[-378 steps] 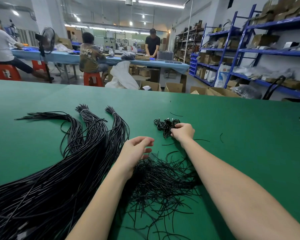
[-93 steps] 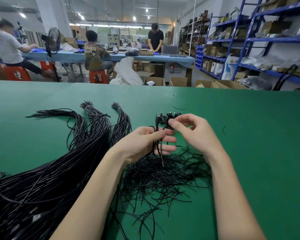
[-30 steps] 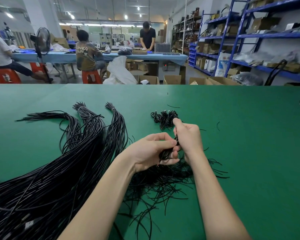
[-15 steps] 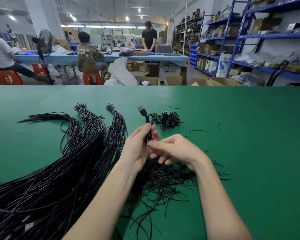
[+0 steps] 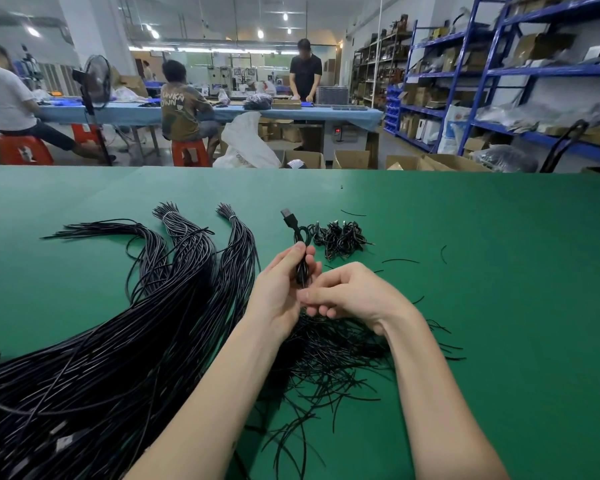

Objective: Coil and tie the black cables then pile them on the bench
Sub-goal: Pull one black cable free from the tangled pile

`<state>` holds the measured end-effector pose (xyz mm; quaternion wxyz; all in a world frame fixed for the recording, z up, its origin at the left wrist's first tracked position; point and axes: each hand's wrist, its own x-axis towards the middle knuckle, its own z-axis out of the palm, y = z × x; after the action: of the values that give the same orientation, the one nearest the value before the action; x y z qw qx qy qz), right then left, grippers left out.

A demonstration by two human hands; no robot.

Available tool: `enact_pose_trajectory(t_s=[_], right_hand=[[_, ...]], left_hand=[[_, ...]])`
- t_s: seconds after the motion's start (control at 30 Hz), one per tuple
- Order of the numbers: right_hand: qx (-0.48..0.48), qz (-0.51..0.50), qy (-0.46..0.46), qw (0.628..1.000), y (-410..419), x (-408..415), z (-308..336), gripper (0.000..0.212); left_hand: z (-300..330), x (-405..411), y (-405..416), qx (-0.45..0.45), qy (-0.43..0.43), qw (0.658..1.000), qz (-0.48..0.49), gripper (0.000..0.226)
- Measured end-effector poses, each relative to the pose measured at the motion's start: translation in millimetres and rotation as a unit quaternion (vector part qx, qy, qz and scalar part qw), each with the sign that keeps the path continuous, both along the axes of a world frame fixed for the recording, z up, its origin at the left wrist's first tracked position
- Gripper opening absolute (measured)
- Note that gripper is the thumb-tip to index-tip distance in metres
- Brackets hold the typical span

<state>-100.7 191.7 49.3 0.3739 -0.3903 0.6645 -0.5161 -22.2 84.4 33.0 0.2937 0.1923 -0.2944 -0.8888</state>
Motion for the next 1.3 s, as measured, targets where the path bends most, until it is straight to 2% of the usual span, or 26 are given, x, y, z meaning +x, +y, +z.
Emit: enact_pose_trajectory(t_s=[0.17, 0.33, 0.4, 0.47, 0.57, 0.73, 0.87, 1.03, 1.17, 1.23, 1.3], right_hand=[[0.025, 0.024, 0.023, 0.999, -1, 1, -3, 0.020], [0.076, 0.016, 0.041, 0.996, 6, -3, -6, 0.017], [0.121, -0.032, 0.144, 0.982, 8, -11, -9, 0.016], [0.191, -0.042, 0.265, 0.944, 9, -16, -13, 0.017], [0.240, -0.047, 0.279, 0.929, 4, -10, -20, 0.016], [0.220, -0.073, 0.301, 0.925, 4, -12, -18, 0.004], [0.163, -0.082, 0.263, 0.947, 15, -21, -12, 0.004], [0.032, -0.181, 0.147, 0.972, 24, -29, -8, 0.004], [-0.112, -0.281, 0.023, 0.953, 19, -26, -3, 0.002], [-0.172, -0.293, -0.040, 0.940, 13, -20, 0, 0.004], [-0.209, -0.285, -0.081, 0.932, 8, -15, 2, 0.007]], left_hand=[[-2, 1, -3, 0.027, -0.011, 0.999, -0.012, 0.027], [-5, 2, -8, 0.039, -0.010, 0.999, -0.005, 0.022], [-6, 3, -16, 0.033, -0.005, 0.999, 0.000, 0.016], [-6, 5, -19, 0.039, 0.003, 0.999, -0.004, 0.011], [-6, 6, -20, 0.044, 0.008, 0.999, -0.011, 0.006], [-3, 9, -21, 0.058, 0.008, 0.998, -0.021, 0.006], [-1, 10, -21, 0.061, 0.006, 0.998, -0.027, 0.006], [-5, 9, -23, 0.018, -0.007, 1.000, -0.022, 0.008], [-8, 8, -23, -0.040, -0.017, 0.999, -0.011, 0.006], [-9, 7, -22, -0.073, -0.024, 0.997, -0.010, 0.017], [-10, 6, -19, -0.094, -0.028, 0.995, -0.013, 0.015]])
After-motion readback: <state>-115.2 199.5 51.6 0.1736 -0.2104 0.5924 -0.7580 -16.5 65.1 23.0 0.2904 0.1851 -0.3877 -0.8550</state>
